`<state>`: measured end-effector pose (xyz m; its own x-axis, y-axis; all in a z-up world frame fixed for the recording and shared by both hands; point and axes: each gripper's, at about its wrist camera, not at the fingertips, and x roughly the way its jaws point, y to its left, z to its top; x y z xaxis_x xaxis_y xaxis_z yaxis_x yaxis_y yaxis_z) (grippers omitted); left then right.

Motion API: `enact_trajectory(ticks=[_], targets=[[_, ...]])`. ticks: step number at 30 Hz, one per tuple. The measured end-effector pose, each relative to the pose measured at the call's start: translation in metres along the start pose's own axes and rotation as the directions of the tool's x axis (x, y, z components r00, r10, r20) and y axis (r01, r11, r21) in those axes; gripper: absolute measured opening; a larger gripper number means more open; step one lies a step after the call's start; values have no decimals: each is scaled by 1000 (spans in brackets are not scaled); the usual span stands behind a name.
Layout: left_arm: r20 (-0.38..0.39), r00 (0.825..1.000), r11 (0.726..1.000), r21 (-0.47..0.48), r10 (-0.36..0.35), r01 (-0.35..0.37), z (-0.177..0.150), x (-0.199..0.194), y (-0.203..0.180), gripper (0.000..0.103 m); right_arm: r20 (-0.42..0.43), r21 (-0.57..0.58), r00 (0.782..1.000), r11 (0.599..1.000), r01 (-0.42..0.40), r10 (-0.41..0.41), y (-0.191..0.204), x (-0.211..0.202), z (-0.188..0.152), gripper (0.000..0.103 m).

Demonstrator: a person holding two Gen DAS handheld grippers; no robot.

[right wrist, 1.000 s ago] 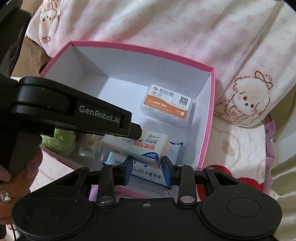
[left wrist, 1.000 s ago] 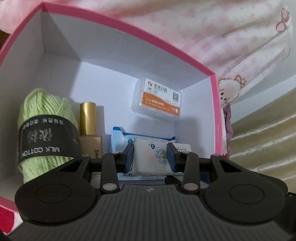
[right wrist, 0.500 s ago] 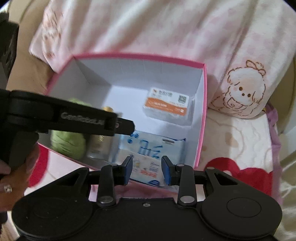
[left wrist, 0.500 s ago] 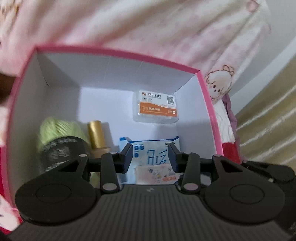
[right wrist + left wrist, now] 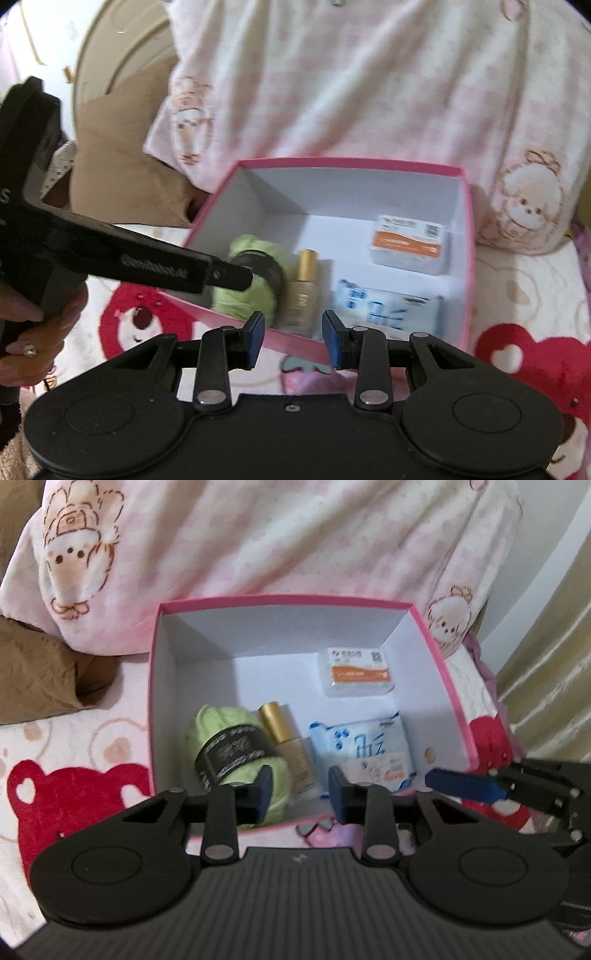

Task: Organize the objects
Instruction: 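Lower the soap bar into the box beside the wipes with the left tool, then open the left tool to release the soap bar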

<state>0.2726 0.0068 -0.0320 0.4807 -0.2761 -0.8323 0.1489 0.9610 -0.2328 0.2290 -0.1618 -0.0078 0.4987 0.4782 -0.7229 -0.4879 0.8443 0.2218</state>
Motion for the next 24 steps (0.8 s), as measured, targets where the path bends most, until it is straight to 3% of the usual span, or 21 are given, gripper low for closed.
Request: enact_trajectory(ticks=[3,11,15,17,20,24], targets=[[-16,1000,1000,-6,15,-15,-5,8,6,21,4,-9,1000,1000,-19,19,6,11,-1,39],[-16,991,992,-6,129,-129,-7,45,7,20,1,12,1000,1000,-17,17,7,20,-4,39],[-2,971,970,35,239,-239,-16,55,0,21,3,12,1000,1000,2,-2,5,9,-13,39],[6,969,968,26,249,-249,-21,52,1,21,10,12,1000,1000,6,-6,4,0,-17,39],[27,976,977,-5,214,-214,-29,37,2,28,24,16,1000,1000,11,-12,5,-18,-25,40],[73,975,977,16,209,-211,-37,4,-8,51,42,13,999,1000,22,-22,8,-41,-30,45]])
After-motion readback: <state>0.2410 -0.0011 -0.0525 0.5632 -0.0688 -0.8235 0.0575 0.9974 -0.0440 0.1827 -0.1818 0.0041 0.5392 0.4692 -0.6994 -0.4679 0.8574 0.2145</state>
